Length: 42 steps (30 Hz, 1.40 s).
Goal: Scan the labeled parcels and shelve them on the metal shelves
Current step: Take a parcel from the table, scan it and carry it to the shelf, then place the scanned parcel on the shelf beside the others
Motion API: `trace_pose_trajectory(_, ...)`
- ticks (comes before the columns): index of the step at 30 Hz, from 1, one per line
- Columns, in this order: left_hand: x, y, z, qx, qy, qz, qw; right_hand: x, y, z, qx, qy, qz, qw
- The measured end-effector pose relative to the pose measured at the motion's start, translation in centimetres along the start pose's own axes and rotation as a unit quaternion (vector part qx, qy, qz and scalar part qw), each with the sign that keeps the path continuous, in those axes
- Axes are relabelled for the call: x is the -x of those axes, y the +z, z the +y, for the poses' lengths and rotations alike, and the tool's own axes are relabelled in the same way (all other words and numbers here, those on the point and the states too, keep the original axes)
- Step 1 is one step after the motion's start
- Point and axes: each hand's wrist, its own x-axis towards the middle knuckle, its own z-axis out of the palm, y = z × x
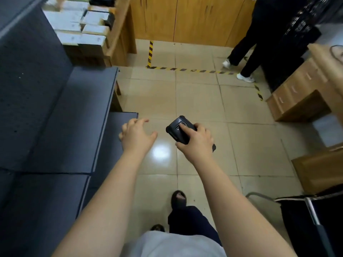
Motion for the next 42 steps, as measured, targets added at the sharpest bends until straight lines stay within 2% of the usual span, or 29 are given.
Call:
trace_pose_trajectory(7,-17.1,1.7,4.5,-0.044,-0.016,-0.015,0.999,-19.3,-0.3,-2.5,-0.007,-0.024,-0.009,1.000)
trace_pose_trajectory(10,-25.4,0.9,8.4,-0.086,0.003,0.019,0.996,-29.2,-1.5,-5.0,-0.015,-0.053,-0.016,0.998)
trace_pose_trajectory(13,-33.3,-0.2,10.9,-0.091,-0.019,0.062,0.994,-38.0,-3.2,-8.0,-0.014,-0.091,-0.013,0.996)
trace_pose_trajectory(19,-48.0,-1.3,12.1,-0.103,-0.085,0.050,0.990,-53.6,-4.5,-13.6,-0.019,-0.124,-0.023,0.992)
trace_pose_trajectory(25,-65.1,-4.1,13.8,-0.110,-0.105,0.078,0.985,-69.0,-4.6,-19.8,-0.013,-0.157,-0.020,0.987)
trace_pose_trajectory(31,-78.7,-7.2,15.2,-0.078,-0.151,0.103,0.980,-82.8,-5.1,-25.0,-0.017,-0.212,-0.021,0.977)
trace_pose_trajectory(34,-85.6,-7.7,15.3,-0.077,-0.195,0.120,0.970,-89.9,-4.3,-28.0,-0.014,-0.245,-0.042,0.968)
trace_pose_trajectory(38,-93.7,-8.2,15.3,-0.044,-0.275,0.149,0.949,-98.4,-3.4,-33.3,0.001,-0.339,-0.070,0.938)
trace_pose_trajectory(42,-99.2,-9.5,14.5,-0.017,-0.374,0.180,0.910,-106.2,-2.7,-39.1,0.033,-0.418,-0.104,0.902)
